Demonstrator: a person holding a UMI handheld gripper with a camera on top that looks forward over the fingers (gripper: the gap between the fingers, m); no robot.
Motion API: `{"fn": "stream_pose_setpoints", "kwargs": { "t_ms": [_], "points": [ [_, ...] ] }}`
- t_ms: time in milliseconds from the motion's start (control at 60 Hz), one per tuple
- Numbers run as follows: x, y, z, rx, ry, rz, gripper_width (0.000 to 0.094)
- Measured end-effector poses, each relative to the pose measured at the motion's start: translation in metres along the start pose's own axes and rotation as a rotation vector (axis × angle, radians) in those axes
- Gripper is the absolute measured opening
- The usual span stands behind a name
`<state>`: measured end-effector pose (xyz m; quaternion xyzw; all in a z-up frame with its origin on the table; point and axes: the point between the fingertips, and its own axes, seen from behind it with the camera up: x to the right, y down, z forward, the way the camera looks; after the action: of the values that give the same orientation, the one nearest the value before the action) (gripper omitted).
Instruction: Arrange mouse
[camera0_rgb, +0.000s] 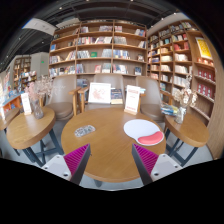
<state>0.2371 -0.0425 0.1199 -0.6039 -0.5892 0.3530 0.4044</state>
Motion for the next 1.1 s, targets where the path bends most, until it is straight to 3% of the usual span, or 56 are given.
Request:
{"fn": "stream_pose_setpoints", "kwargs": {
  "t_ms": [250,433,850,1100],
  "points": [
    [-0.112,0.022,0.045,-0.046,-0.124,-0.02,0.0853],
    [-0.159,0.03,0.096,-0.069,-0.133,-0.04,0.0853],
    [-0.168,0.037,0.215,-0.187,-0.06,0.018,0.0853],
    [-0.169,0.016,0.262,-0.21,-0.05,0.034,0.0848]
  ]
}}
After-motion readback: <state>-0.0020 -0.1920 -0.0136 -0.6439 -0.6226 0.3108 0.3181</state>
